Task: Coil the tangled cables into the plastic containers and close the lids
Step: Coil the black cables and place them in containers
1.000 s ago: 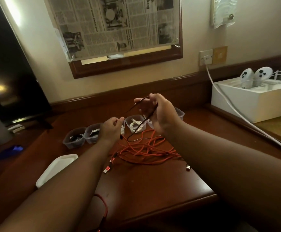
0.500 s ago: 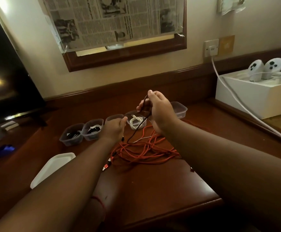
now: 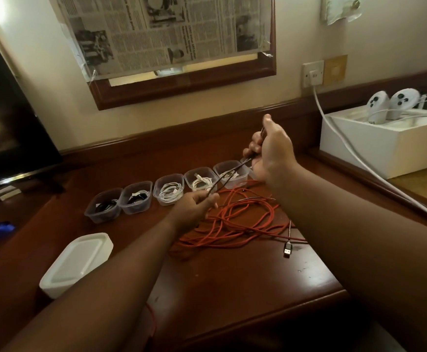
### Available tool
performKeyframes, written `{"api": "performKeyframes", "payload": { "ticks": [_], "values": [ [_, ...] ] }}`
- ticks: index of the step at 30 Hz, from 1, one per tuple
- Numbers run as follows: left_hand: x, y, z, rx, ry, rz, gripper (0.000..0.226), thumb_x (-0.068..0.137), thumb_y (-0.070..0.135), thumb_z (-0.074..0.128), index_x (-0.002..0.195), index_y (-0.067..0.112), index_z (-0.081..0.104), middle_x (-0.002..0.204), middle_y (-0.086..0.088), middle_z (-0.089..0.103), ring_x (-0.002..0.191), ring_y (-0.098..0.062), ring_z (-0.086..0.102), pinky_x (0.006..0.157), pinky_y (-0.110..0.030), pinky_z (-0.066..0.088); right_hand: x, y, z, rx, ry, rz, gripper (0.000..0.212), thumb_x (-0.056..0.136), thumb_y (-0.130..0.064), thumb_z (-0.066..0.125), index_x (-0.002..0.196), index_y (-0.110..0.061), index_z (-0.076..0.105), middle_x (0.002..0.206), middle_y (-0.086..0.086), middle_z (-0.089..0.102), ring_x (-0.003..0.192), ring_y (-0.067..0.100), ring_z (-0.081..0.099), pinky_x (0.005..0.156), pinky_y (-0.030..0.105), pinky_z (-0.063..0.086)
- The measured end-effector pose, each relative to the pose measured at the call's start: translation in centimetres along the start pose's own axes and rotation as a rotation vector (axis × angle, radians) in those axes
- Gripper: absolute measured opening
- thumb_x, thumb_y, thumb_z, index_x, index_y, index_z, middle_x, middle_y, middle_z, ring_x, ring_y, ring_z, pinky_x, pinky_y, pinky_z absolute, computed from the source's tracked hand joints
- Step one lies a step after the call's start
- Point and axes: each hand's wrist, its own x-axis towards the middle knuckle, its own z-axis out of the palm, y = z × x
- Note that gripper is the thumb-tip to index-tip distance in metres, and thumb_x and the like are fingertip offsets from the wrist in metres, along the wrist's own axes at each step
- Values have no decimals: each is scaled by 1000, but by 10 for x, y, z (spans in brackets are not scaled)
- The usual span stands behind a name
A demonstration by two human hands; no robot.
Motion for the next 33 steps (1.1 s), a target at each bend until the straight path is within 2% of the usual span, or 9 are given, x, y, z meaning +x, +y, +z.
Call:
{"api": "performKeyframes", "payload": {
  "ticks": [5, 9, 12, 17, 20, 22, 27, 31, 33],
  "values": [
    [14, 7, -5, 307, 140, 153, 24, 92, 24, 61, 78, 5, 63, 68, -6, 58, 60, -15, 51, 60, -34, 45, 2, -2, -26, -1203, -172, -196, 33, 80, -41, 78, 91, -20, 56, 83, -3, 57, 73, 13, 57, 64, 33, 49],
    [32, 26, -18, 492, 260, 311, 20, 80, 28, 59, 80, 11, 69, 75, 0, 63, 71, -23, 59, 68, -44, 50, -4, 0, -30, -1700, -536, -52, 62, 72, -55, 79, 119, -19, 60, 106, -8, 55, 96, 12, 54, 81, 29, 50],
    [43, 37, -23, 571, 299, 391, 18, 85, 38, 62, 74, 24, 64, 69, 8, 55, 66, -16, 53, 66, -43, 49, -9, 3, -30, -1987, -701, -67, 45, 85, -44, 72, 119, -15, 66, 114, -1, 64, 102, 17, 58, 89, 34, 51],
    [61, 26, -31, 492, 427, 254, 37, 88, 45, 52, 83, 11, 67, 84, -3, 65, 85, -26, 63, 72, -39, 49, -11, 8, -30, -1621, -654, -168, 23, 101, -30, 51, 102, -12, 66, 77, -2, 58, 67, 11, 52, 60, 27, 41],
    [65, 16, -31, 516, 489, 36, 37, 97, 41, 54, 75, 12, 59, 79, -4, 58, 80, -27, 55, 67, -32, 36, -10, 8, -30, -1248, -570, -176, 22, 103, -28, 48, 92, -14, 61, 68, -2, 49, 54, 7, 44, 49, 22, 35],
    [67, 10, -25, 496, 459, -98, 44, 99, 44, 50, 77, 7, 61, 77, -8, 63, 76, -27, 59, 65, -35, 42, -9, 9, -31, -1103, -528, -181, 24, 104, -26, 45, 95, -12, 62, 66, 1, 48, 46, 3, 40, 42, 16, 31],
    [76, 14, -6, -179, 415, -317, 44, 105, 40, 39, 98, 3, 62, 75, -14, 66, 62, -24, 64, 56, -31, 50, -6, 21, -34, -956, -424, -192, 31, 104, -28, 43, 91, -9, 65, 86, 11, 65, 71, 18, 57, 67, 34, 47],
    [83, 38, -5, -471, 498, -178, 32, 105, 35, 42, 99, 13, 63, 90, -11, 71, 75, -19, 67, 67, -29, 49, 3, 32, -47, -940, -299, -99, 29, 105, -28, 42, 91, -12, 62, 87, 8, 69, 84, 31, 65, 82, 47, 53],
    [83, 53, -10, -448, 437, -78, 30, 106, 36, 41, 103, 17, 63, 103, -7, 73, 88, -18, 70, 75, -29, 47, 7, 36, -58, -1032, -260, -62, 29, 105, -31, 41, 98, -13, 62, 86, 6, 66, 81, 26, 62, 75, 40, 50]
  ]
}}
